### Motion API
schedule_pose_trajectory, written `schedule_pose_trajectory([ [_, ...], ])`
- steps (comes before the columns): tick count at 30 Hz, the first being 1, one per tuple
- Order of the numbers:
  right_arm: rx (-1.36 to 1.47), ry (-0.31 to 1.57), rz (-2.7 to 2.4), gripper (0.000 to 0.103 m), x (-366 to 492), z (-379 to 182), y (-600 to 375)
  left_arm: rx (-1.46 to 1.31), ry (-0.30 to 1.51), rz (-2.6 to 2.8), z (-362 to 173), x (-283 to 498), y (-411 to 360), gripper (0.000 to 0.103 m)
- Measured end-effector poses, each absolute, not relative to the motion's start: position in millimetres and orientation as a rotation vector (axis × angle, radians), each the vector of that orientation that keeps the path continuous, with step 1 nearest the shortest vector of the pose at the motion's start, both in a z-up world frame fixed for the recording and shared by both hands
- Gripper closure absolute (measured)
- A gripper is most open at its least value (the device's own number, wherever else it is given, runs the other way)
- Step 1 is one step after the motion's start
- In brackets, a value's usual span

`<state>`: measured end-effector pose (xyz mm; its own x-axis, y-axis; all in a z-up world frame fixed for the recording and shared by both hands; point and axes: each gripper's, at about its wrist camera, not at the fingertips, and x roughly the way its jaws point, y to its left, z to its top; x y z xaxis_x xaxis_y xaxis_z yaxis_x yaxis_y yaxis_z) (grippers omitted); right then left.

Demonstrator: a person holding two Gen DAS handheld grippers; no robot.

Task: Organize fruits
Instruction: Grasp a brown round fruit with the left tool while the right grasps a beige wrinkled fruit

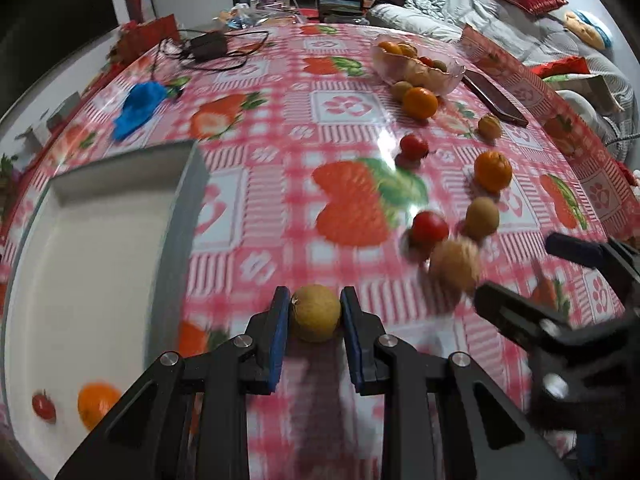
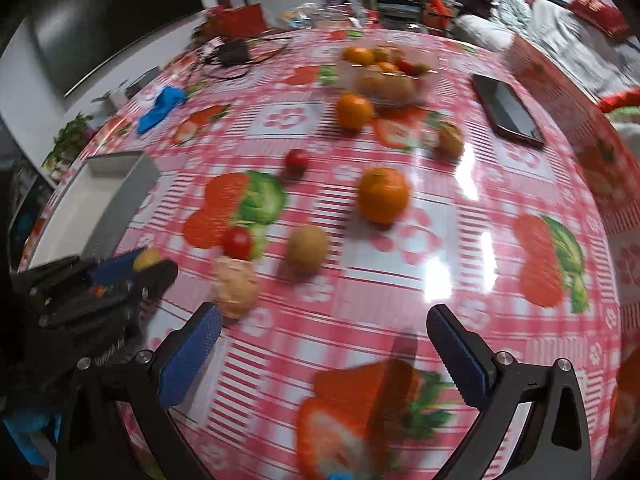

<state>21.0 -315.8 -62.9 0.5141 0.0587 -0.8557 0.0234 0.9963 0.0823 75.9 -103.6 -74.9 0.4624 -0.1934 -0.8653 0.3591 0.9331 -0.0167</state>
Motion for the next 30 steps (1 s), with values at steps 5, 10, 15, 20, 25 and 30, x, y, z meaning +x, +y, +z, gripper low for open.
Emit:
schedule_pose_trajectory([
  [5, 0.065, 1.040, 0.054, 0.005, 33, -69, -293, 0.154, 1.038, -0.327, -75, 61, -86, 0.075],
  [10, 0.055, 1.048, 0.054, 0.048, 41, -71, -281, 0.164, 1.029, -0.325, -75, 57, -86, 0.075],
  [15, 0.096, 1.046, 0.089, 0.074, 37, -67, -284, 0.124, 1.050, -0.361, -72, 54, -82, 0.075],
  [20, 0.104, 1.012, 0.096, 0.074, 17, -51, -294, 0.129, 1.010, -0.396, -57, 40, -81, 0.075],
  [25, 0.126, 0.995, 0.093, 0.073, 4, -38, -299, 0.118, 0.973, -0.417, -39, 29, -78, 0.075],
  [30, 0.113, 0.978, 0.086, 0.073, -8, -29, -296, 0.110, 0.947, -0.417, -26, 20, -68, 0.075],
])
